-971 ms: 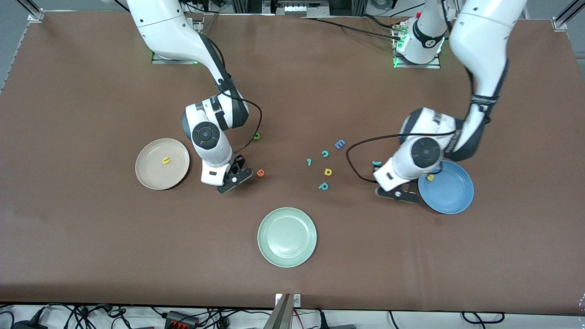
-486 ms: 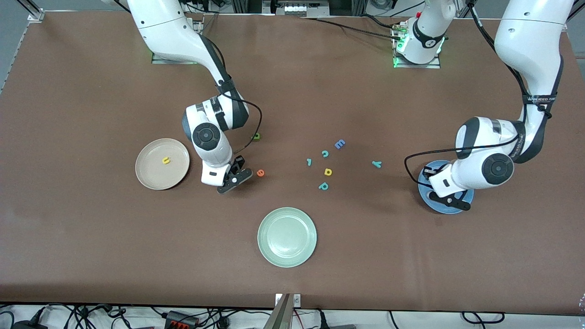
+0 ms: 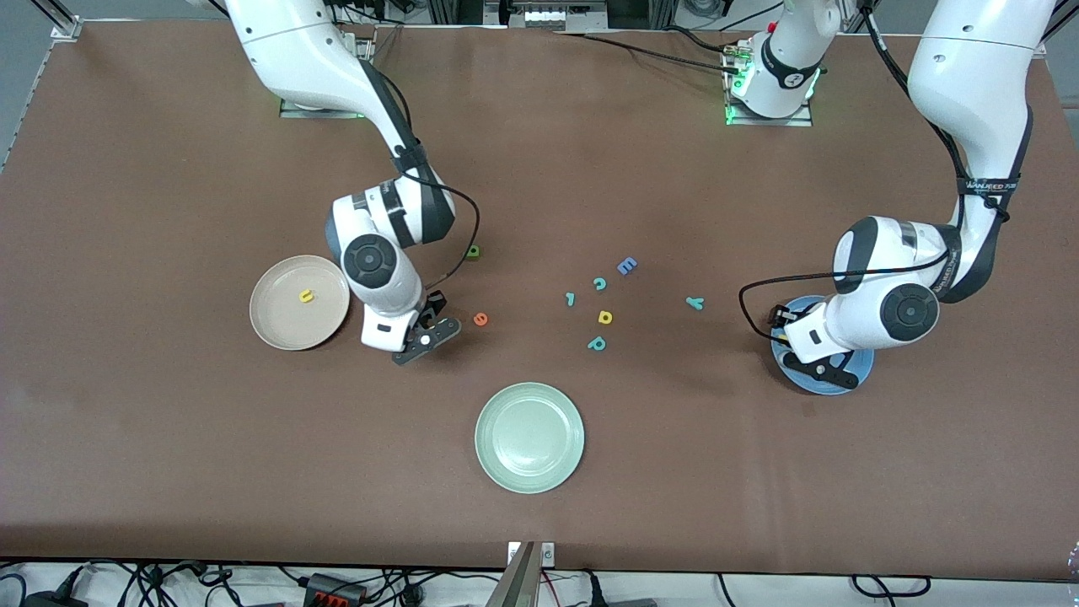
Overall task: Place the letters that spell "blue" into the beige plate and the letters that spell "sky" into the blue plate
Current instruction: 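Drop the stick on the beige plate while the left drops k on blue, then grasp the green d with the right gripper while the left grasps cyan y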
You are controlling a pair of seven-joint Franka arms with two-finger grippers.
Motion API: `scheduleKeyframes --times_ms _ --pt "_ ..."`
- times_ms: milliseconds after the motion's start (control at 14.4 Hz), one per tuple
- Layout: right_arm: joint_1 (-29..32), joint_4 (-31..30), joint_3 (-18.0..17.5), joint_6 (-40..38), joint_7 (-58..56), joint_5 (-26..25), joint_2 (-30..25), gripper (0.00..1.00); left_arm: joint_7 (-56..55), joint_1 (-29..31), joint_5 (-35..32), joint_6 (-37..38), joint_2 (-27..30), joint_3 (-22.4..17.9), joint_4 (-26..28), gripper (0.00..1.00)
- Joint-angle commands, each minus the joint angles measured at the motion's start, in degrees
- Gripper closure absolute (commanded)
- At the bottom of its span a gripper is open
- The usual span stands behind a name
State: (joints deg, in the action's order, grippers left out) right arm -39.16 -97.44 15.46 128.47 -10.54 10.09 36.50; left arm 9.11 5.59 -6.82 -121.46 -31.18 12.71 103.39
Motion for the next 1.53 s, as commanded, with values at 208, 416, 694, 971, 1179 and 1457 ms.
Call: scheduleKeyframes --times_ms 208,416,694,971,1179,1457 --pt "7.2 -5.8 4.0 -9.5 3.1 0.5 -7.7 1.00 -5.7 -0.6 -1.4 -0.1 2.5 5.7 2.0 0.00" --pt "7.6 -11.8 6.9 -8.9 2.8 0.5 -10.3 1.00 -5.9 -3.3 -1.9 -1.6 2.4 6.6 3.2 0.00" --pt "8.0 -17.0 7.0 -4.8 3.0 0.9 -10.3 1.00 0.2 -5.7 -7.6 -2.1 3.2 7.8 4.3 0.00" --pt "7.5 -18.8 6.7 -1.9 4.0 1.0 -9.7 0.41 20.7 -4.9 -7.7 -2.2 1.7 7.7 3.9 0.00" --pt "7.3 -17.3 6.3 -4.5 7.7 1.0 -12.3 0.00 29.6 -6.1 -7.8 -2.3 0.5 7.7 4.3 0.00" --pt "2.6 -17.2 5.5 -6.1 11.0 3.5 -15.3 0.00 43.0 -6.2 -10.4 -6.1 -1.4 7.7 5.1 0.05"
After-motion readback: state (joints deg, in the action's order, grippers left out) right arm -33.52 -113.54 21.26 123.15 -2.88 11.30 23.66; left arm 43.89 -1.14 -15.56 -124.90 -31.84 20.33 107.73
